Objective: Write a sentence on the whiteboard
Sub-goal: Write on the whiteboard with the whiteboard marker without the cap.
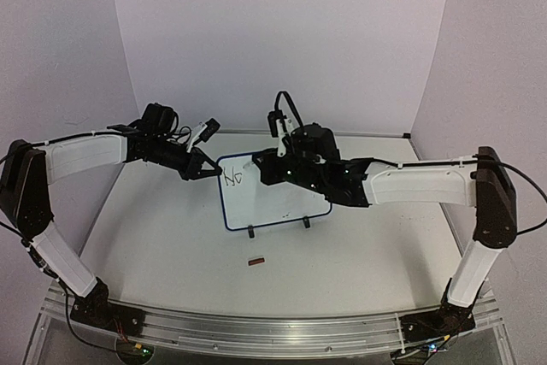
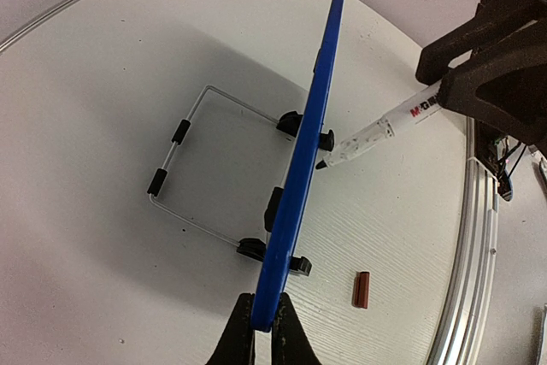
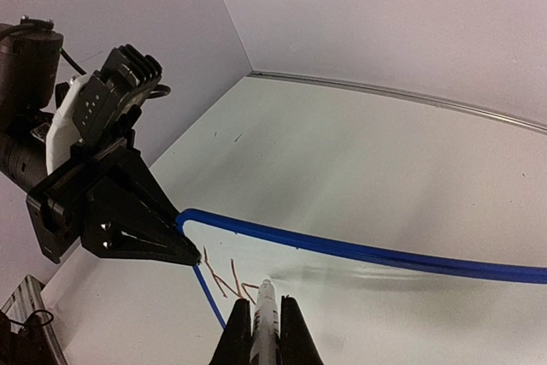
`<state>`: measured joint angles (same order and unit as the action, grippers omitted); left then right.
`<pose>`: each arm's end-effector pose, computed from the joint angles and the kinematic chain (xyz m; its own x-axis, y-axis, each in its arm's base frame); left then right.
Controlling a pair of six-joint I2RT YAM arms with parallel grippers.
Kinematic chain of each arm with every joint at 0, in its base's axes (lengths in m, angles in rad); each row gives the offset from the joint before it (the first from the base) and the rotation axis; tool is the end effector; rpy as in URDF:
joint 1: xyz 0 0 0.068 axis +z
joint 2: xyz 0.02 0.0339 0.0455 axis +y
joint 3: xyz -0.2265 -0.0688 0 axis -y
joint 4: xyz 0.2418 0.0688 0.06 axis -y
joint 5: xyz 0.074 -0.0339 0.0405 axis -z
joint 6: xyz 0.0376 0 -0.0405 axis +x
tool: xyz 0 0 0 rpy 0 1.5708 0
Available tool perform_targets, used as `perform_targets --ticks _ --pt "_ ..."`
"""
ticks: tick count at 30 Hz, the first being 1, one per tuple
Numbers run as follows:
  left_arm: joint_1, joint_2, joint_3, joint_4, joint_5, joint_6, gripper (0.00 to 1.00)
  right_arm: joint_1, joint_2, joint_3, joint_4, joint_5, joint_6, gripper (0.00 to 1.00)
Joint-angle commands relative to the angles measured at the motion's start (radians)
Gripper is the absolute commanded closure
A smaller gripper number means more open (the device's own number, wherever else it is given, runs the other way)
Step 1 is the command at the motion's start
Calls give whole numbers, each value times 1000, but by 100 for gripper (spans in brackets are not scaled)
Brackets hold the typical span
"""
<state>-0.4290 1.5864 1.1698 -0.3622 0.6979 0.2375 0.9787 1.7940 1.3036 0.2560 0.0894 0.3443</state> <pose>0.3011 -0.1643 0.2248 -0.4480 0.4032 -0.7980 0.8643 0.4235 -0.2713 0.2372 0.3467 0.2475 -0.3846 0.0305 -0.9226 -0.6886 0.6561 0.3088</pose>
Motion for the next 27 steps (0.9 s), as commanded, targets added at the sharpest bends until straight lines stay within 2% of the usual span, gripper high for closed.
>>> perform_targets --ticks 1,27 --pt "-1 -6 -7 0 -70 30 100 6 29 42 27 21 -2 100" --pt "-2 -1 -5 0 -71 31 100 13 64 -37 -34 -13 61 100"
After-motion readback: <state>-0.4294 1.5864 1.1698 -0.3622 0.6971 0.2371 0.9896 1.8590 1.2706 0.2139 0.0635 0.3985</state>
